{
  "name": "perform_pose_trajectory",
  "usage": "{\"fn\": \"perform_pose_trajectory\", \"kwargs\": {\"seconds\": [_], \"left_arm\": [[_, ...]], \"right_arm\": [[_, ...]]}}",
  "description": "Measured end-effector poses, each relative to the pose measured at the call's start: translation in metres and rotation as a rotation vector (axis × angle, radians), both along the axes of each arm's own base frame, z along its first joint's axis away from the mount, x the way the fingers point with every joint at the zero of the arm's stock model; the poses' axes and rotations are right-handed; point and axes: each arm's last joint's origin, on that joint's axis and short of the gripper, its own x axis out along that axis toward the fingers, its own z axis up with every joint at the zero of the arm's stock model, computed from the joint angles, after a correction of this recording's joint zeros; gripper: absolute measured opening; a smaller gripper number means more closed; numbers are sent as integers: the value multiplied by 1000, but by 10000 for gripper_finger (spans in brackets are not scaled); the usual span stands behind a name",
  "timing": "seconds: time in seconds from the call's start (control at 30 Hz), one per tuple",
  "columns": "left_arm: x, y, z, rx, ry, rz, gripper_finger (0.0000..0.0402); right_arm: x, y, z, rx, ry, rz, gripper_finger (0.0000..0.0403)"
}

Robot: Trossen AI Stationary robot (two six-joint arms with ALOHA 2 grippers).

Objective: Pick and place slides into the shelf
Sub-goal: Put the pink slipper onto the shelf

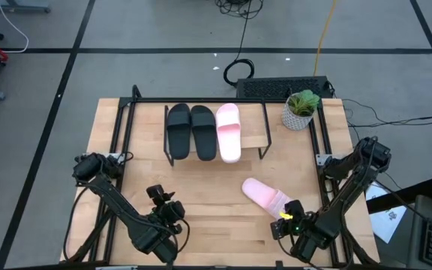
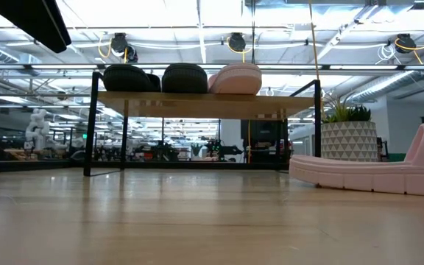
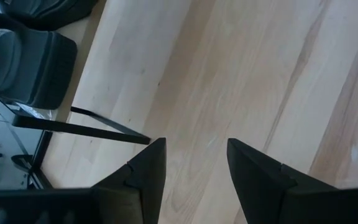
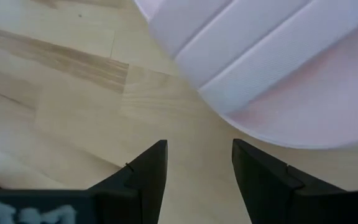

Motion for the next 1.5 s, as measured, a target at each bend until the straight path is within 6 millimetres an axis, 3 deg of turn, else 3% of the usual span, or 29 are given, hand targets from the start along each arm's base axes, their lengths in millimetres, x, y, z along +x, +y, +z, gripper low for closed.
{"fn": "perform_pose_trajectory", "kwargs": {"seconds": [0.27,0.5,0.83,1.2,1.5], "left_arm": [[0,0,0,-7,6,4,172],[1,1,0,-8,6,10,172],[9,9,0,21,-4,-1,172],[44,13,1,-40,-44,-186,172],[98,16,13,-178,-223,-450,172]], "right_arm": [[1,-4,-27,81,-84,-7,171],[1,-1,-32,141,-128,-6,171],[2,5,-12,240,-223,57,171],[-8,0,15,202,-376,78,171],[-7,2,56,-31,-822,114,171]]}}
